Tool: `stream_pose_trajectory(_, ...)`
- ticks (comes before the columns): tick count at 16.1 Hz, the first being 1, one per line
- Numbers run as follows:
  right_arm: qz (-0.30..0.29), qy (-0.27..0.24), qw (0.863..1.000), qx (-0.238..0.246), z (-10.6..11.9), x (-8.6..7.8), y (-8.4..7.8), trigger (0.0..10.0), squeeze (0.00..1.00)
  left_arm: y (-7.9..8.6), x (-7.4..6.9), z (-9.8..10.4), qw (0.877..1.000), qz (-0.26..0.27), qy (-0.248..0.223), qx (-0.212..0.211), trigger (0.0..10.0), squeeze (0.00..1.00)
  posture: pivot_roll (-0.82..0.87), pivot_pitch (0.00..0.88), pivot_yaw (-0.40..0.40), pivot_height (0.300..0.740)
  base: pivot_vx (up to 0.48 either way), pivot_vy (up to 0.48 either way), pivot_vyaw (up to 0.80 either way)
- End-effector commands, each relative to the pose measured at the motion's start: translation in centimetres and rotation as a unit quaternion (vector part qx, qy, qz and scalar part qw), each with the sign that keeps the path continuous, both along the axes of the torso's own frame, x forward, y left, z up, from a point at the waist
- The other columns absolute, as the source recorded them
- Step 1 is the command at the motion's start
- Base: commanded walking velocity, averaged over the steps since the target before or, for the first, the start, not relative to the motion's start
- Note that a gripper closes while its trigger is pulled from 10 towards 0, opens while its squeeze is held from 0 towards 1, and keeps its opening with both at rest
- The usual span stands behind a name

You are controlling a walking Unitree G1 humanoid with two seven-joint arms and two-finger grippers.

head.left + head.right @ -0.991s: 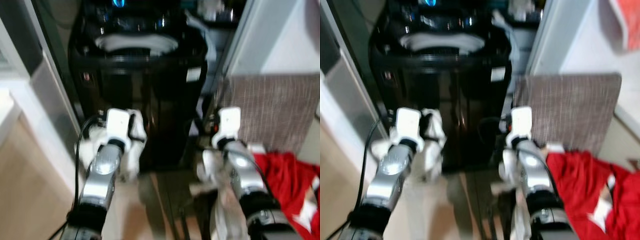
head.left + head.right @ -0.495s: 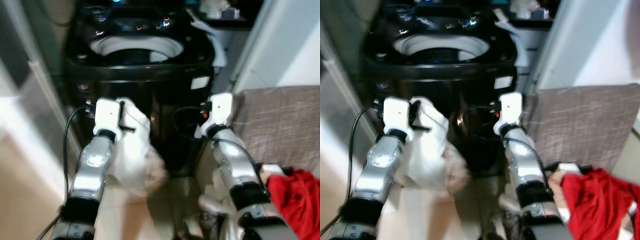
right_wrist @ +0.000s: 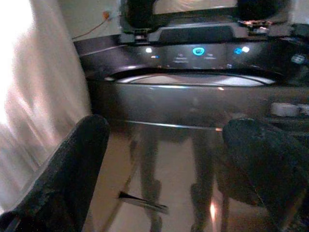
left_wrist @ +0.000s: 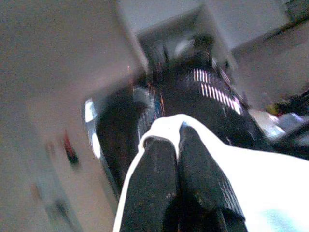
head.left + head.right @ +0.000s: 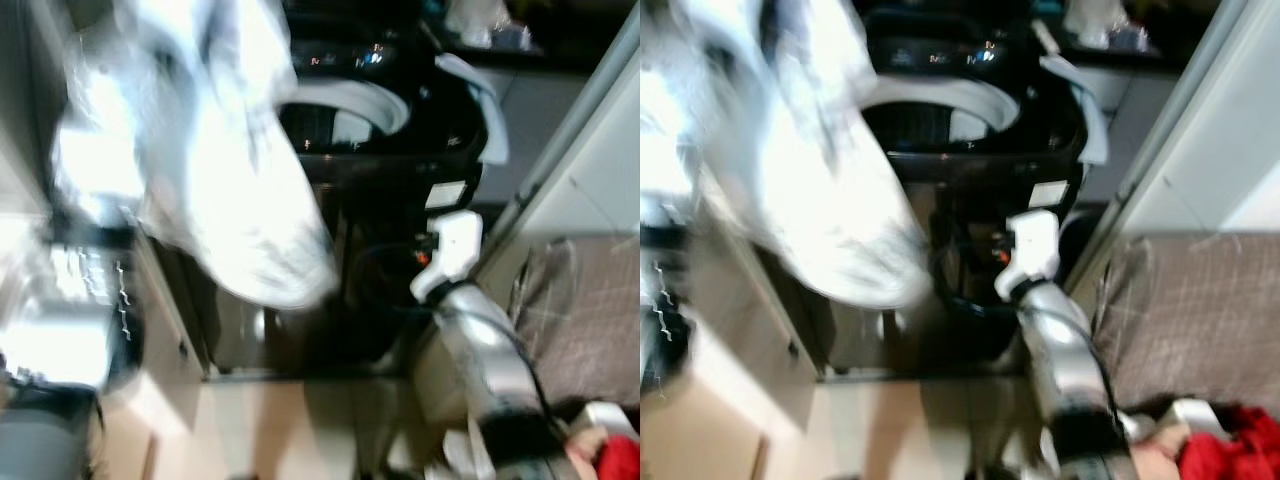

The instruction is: Clothes washing

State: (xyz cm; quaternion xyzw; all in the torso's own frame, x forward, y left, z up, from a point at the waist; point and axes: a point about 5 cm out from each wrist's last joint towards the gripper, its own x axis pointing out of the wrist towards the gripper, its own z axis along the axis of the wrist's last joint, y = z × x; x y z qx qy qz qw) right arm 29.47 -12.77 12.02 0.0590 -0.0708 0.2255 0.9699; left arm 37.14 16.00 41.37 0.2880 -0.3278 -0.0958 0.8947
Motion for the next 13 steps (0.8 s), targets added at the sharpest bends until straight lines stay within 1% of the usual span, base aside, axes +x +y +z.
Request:
stream_pose_trajectory(1,0.004,-0.005,1.0,0.007,0.6,-0.4,-0.5,10.0,0.0,-1.6,-0.2,2.1,0.998,-0.015,-0.037,0.042,10.0,0.0,-0.12,0.0,0.004,0.736,0.48,0.0,0.0)
stream_pose_trajectory(2,0.013,-0.008,1.0,0.007,0.8,-1.2,-0.6,10.0,0.0,-2.5,0.0,4.7,0.996,-0.005,-0.056,0.075,10.0,0.0,-0.14,0.0,0.022,0.736,0.48,0.0,0.0)
stream_pose_trajectory(3,0.024,-0.013,1.0,0.005,1.0,-1.9,-0.3,10.0,0.0,-3.5,0.3,5.6,0.993,0.013,-0.056,0.105,10.0,0.0,-0.17,0.0,0.051,0.736,0.48,0.0,0.0)
stream_pose_trajectory(4,0.045,-0.028,0.999,0.008,2.2,-2.8,0.0,10.0,0.0,-4.5,1.1,5.4,0.988,0.041,-0.049,0.143,10.0,0.0,-0.2,0.0,0.07,0.736,0.48,0.0,0.0)
stream_pose_trajectory(5,0.053,-0.034,0.998,0.009,2.7,-3.2,0.1,10.0,0.0,-4.8,1.3,5.2,0.987,0.047,-0.043,0.15,10.0,0.0,-0.2,0.0,0.07,0.736,0.48,0.0,0.0)
stream_pose_trajectory(6,0.053,-0.052,0.997,0.018,4.1,-3.5,0.0,10.0,0.0,-5.0,2.0,3.9,0.982,0.069,-0.021,0.173,10.0,0.0,-0.21,0.0,0.083,0.736,0.48,0.0,0.0)
stream_pose_trajectory(7,0.047,-0.087,0.995,0.011,6.4,-4.2,-0.6,10.0,0.0,-5.0,3.5,0.7,0.972,0.088,0.039,0.214,10.0,0.0,-0.26,0.0,0.103,0.736,0.0,0.0,0.0)
stream_pose_trajectory(8,0.035,-0.123,0.992,-0.007,8.3,-4.4,-1.0,10.0,0.0,-4.9,4.7,-3.7,0.959,0.095,0.1,0.248,10.0,0.0,-0.27,0.0,0.112,0.736,0.0,0.0,0.0)
stream_pose_trajectory(9,0.025,-0.136,0.99,-0.008,9.1,-4.3,-1.0,10.0,0.0,-4.8,5.2,-6.9,0.949,0.097,0.132,0.271,10.0,0.0,-0.27,0.0,0.112,0.736,0.0,0.0,0.0)
stream_pose_trajectory(10,0.021,-0.137,0.99,-0.005,9.2,-4.3,-0.9,10.0,0.0,-4.7,5.4,-8.3,0.946,0.093,0.149,0.273,10.0,0.0,-0.27,0.0,0.112,0.736,0.0,0.0,0.0)
stream_pose_trajectory(11,0.017,-0.142,0.99,0.0,9.6,-4.3,-0.6,10.0,0.0,-4.8,5.5,-11.7,0.935,0.081,0.187,0.29,10.0,0.0,-0.29,0.0,0.121,0.736,0.0,0.0,0.0)
stream_pose_trajectory(12,0.02,-0.15,0.988,0.007,10.3,-4.4,-0.3,10.0,0.0,-4.8,5.4,-13.6,0.927,0.074,0.211,0.3,10.0,0.0,-0.3,0.0,0.119,0.736,0.0,0.0,0.0)
stream_pose_trajectory(13,0.023,-0.154,0.988,0.01,10.8,-4.6,-0.2,10.0,0.0,-4.8,5.4,-14.1,0.926,0.069,0.225,0.294,10.0,0.0,-0.3,0.0,0.119,0.736,0.0,0.0,0.0)
